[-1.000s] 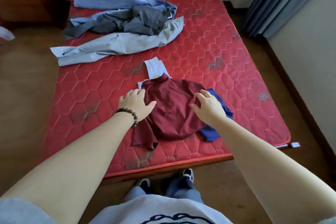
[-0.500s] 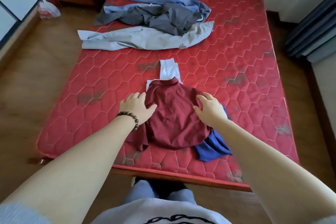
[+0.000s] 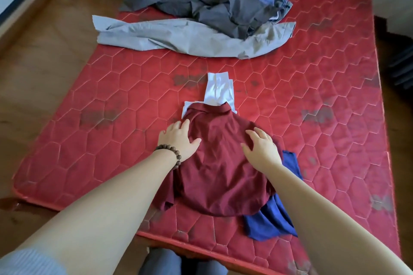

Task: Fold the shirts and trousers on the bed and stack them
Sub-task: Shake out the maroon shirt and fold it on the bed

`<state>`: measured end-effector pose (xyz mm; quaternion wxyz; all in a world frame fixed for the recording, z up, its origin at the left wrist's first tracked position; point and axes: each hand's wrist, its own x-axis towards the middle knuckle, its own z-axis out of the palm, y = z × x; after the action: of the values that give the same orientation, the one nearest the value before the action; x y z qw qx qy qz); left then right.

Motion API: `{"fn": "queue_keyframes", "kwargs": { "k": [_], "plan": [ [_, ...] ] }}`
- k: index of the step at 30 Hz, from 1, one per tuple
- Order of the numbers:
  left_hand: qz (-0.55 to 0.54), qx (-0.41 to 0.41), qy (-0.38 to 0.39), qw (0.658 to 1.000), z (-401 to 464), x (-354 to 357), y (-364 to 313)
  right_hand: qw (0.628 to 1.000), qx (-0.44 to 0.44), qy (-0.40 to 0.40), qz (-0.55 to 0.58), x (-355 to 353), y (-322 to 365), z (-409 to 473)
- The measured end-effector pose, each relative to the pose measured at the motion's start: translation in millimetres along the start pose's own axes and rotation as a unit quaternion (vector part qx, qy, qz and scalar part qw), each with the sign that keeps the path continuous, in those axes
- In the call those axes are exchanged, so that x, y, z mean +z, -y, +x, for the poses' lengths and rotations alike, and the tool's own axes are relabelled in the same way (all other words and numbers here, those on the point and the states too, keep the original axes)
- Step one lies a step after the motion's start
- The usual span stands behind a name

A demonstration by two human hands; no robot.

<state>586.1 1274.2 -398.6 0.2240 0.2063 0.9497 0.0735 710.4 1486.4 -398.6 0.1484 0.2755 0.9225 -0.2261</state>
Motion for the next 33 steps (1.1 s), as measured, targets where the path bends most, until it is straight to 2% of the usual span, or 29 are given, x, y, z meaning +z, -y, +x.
{"fn": "queue_keyframes", "kwargs": {
  "k": [5, 12, 15, 17, 19, 23, 27, 33],
  "plan": [
    [0.034, 0.016, 0.016, 0.999, 75.4, 66.3, 3.7, 1.000, 0.009, -0.003, 0.010, 37.3, -14.3, 82.7],
    [-0.007, -0.021, -0.041, 0.999, 172.0, 135.8, 16.1, 0.998, -0.040, -0.037, 0.027, 89.8, -15.9, 184.7],
    [-0.020, -0.049, -0.040, 0.998, 186.5, 151.0, 18.8, 0.998, -0.051, -0.018, 0.042, 102.7, -5.4, 208.8],
    [-0.002, -0.033, -0.053, 0.998, 185.4, 155.9, 21.9, 0.999, -0.041, -0.009, 0.007, 109.5, -1.3, 214.9],
    [-0.013, -0.019, -0.064, 0.998, 178.9, 152.4, 24.9, 0.998, -0.017, -0.049, -0.024, 108.9, 1.9, 211.8],
    [-0.075, -0.018, -0.104, 0.992, 155.6, 120.9, 30.8, 0.996, -0.016, -0.086, 0.001, 82.4, 8.8, 183.9],
    [-0.187, -0.007, -0.164, 0.969, 110.4, 50.2, 24.8, 0.989, -0.035, -0.130, 0.063, 22.1, 24.9, 130.5],
    [-0.249, 0.098, -0.226, 0.937, 22.5, -99.0, -11.4, 0.963, -0.064, -0.223, 0.136, -100.5, 65.1, 21.2]
  ]
}}
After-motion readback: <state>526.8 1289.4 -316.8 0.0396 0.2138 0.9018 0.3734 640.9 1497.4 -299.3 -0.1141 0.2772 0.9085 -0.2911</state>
